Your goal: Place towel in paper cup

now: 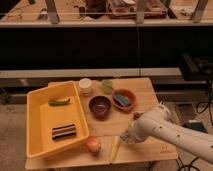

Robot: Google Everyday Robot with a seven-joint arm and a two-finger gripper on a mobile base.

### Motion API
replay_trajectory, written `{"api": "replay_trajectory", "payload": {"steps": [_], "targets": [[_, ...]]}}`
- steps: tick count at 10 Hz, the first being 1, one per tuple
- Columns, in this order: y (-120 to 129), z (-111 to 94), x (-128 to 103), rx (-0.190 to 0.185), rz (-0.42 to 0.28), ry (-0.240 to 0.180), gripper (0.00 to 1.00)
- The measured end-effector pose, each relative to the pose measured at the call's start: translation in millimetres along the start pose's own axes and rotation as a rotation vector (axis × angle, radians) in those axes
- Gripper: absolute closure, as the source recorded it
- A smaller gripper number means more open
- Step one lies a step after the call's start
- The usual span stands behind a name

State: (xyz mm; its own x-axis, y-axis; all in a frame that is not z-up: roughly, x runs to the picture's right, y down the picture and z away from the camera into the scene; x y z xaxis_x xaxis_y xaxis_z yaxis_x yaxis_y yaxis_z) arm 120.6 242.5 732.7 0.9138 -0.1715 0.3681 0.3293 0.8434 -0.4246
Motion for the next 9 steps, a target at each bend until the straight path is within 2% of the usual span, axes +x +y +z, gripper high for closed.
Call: {"api": "replay_trajectory", "payload": {"steps": [3,5,7,9], "targets": [[0.6,-0.9,0.8,0.001,0.003,0.003,1.00],[-7.4,-3.6,-2.3,0.029,-0.010,0.009,1.00],[-37.5,-4.3,-5.5,0.081,-0.033,0.007,1.00],[-87.2,-4.6,-0.3,0.150,-0.077,0.001,1.00]]}}
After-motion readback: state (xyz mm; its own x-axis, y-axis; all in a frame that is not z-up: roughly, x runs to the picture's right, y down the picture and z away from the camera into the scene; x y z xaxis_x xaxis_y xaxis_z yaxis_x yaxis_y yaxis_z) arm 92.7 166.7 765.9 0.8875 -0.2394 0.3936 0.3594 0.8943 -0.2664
